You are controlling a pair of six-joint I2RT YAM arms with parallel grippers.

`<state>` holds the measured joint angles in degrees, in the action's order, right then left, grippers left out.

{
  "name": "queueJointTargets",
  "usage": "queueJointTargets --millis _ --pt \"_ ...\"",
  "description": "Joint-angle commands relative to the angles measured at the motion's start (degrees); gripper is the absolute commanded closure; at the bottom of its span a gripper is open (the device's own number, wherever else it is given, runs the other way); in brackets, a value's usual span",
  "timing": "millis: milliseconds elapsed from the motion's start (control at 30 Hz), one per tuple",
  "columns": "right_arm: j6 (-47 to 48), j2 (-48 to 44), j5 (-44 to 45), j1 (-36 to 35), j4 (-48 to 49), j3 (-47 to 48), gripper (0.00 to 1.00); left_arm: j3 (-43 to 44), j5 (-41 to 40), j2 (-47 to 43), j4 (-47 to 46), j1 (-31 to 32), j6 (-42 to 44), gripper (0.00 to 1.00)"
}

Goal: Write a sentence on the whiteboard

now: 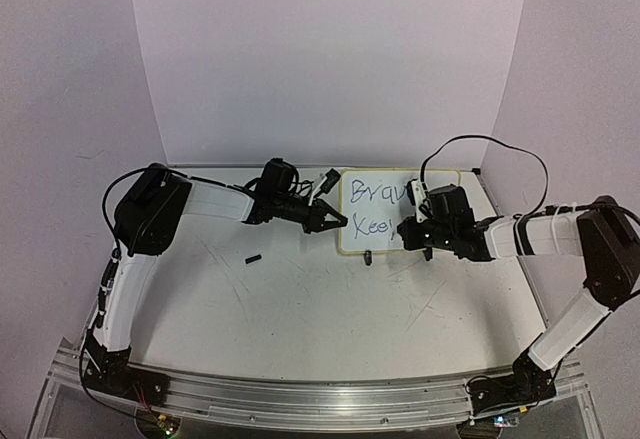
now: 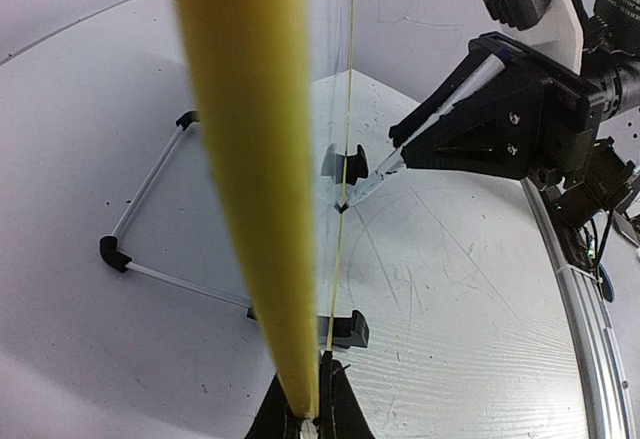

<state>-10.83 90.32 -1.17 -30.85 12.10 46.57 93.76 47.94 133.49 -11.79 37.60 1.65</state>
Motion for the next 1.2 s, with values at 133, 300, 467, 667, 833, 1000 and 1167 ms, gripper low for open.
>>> queueJointTargets --millis 133,300,467,667,833,1000,1167 --pt "-0.2 -2.9 -0.3 -1.0 2.3 -0.1 1.00 -0.2 -9.1 1.6 8.8 -0.6 4.8 1.00" --pt "0.7 -3.6 1.2 -0.9 2.2 1.9 1.00 -0.1 -9.1 1.6 8.8 -0.5 4.8 1.00" --pt "1.2 -2.8 1.2 -0.9 2.3 3.6 1.00 -0.3 -9.3 1.2 8.8 -0.6 5.0 1.00" --pt "1.8 -2.0 3.4 -0.9 2.3 5.2 1.00 0.0 -9.2 1.6 8.9 -0.6 5.0 1.00" --pt "1.8 -0.8 3.5 -0.9 2.3 6.1 1.00 -0.2 -9.3 1.5 9.0 -0.6 5.1 1.00" --pt "1.3 -0.2 4.0 -0.9 2.1 5.1 1.00 -0.3 -9.5 1.4 9.0 -0.6 5.3 1.00" --pt "1.5 -0.5 5.7 -0.9 1.5 4.0 1.00 -0.1 -9.4 1.7 9.0 -0.6 5.2 1.00"
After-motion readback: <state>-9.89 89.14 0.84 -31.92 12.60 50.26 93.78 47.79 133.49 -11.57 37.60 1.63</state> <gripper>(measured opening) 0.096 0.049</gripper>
